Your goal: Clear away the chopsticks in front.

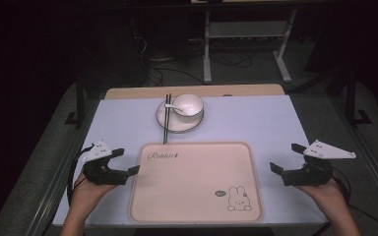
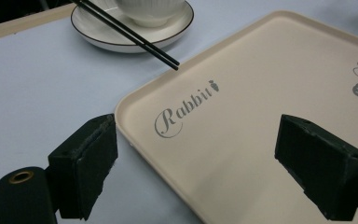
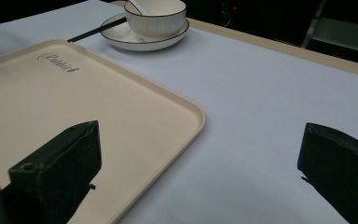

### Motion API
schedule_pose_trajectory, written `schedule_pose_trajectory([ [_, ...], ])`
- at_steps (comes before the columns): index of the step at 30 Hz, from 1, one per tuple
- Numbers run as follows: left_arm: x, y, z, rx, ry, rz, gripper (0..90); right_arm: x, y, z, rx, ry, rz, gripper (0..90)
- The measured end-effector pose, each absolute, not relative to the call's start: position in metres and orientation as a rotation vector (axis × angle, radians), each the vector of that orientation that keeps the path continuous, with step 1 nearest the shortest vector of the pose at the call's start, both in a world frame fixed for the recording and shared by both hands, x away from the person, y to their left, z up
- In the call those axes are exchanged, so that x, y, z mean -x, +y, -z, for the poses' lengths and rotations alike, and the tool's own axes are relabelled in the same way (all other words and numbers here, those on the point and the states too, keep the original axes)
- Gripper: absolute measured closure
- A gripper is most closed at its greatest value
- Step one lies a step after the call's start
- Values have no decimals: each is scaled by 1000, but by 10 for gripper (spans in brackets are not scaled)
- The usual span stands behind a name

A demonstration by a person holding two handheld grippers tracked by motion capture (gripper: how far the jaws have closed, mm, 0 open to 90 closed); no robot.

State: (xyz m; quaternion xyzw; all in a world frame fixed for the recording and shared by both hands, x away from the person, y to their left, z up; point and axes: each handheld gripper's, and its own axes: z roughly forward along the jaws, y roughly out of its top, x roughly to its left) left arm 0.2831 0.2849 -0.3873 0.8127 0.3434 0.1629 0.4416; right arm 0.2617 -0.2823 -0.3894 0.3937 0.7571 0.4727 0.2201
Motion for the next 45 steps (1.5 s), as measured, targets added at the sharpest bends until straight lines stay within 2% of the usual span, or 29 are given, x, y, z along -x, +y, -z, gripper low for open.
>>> schedule_pose_trajectory([
  [19, -301, 275, 379, -2049, 860, -392, 128, -263, -279, 392, -1096, 2103, -1279, 0],
  [45, -363, 246, 369, -2092, 868, -414, 127, -263, -276, 394, -1098, 2113, -1242, 0],
])
